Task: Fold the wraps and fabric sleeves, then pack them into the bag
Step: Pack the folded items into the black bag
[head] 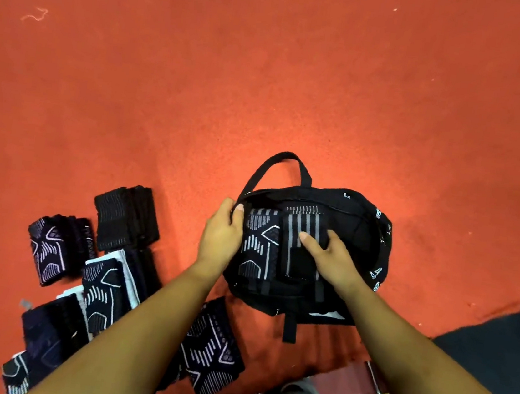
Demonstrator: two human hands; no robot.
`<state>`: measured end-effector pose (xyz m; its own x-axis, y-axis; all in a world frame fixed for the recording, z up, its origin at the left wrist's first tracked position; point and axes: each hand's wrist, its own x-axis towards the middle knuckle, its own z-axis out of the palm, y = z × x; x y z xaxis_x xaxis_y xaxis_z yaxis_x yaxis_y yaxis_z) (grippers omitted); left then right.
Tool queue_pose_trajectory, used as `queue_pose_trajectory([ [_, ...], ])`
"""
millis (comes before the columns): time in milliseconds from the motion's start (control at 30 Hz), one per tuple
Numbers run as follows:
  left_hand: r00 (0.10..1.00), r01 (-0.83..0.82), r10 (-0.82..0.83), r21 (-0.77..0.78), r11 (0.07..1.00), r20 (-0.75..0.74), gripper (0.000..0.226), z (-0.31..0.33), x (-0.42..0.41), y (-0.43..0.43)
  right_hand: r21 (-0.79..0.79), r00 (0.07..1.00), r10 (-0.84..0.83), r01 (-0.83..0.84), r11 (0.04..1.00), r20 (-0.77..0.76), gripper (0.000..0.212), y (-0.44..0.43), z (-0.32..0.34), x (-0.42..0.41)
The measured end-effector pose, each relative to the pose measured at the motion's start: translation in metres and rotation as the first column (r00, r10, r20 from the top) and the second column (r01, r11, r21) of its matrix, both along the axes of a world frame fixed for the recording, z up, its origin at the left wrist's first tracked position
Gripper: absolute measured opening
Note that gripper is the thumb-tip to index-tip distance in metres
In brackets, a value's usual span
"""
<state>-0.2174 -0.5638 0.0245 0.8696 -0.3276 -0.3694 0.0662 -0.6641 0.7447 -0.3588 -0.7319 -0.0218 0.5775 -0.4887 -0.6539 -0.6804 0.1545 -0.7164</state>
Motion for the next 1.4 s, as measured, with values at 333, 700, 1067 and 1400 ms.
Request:
queue_pose_trajectory([
  [333,0.956,0.288,-0.292,-0.105,0.952,-0.024,0.056,0.003,-0.018,0.020,-0.362,0.974,0.093,-0.165,0.917,-0.209,0.086,0.021,0.002,-0.012],
  [700,1.000,0.007,-0.007,-0.009,1.000,0.018,0.027,0.048,-0.063,0.090,-0.462,0.956,0.183,-0.058,0.885,0.230,0.022,0.105,0.090,-0.045],
  [1067,0.969,-0.083,0.112,0.137,0.987,-0.220,0.045,0.026,-0.145,0.168,0.175,0.945,0.294,-0.269,0.947,-0.140,0.051,0.203,0.050,-0.066],
  [1400,0.896,0.024,0.084,0.237,0.971,-0.437,0.065,-0.023,-0.153,0.181,0.289,0.948,0.298,-0.256,0.923,-0.112,0.018,0.220,0.000,-0.052],
])
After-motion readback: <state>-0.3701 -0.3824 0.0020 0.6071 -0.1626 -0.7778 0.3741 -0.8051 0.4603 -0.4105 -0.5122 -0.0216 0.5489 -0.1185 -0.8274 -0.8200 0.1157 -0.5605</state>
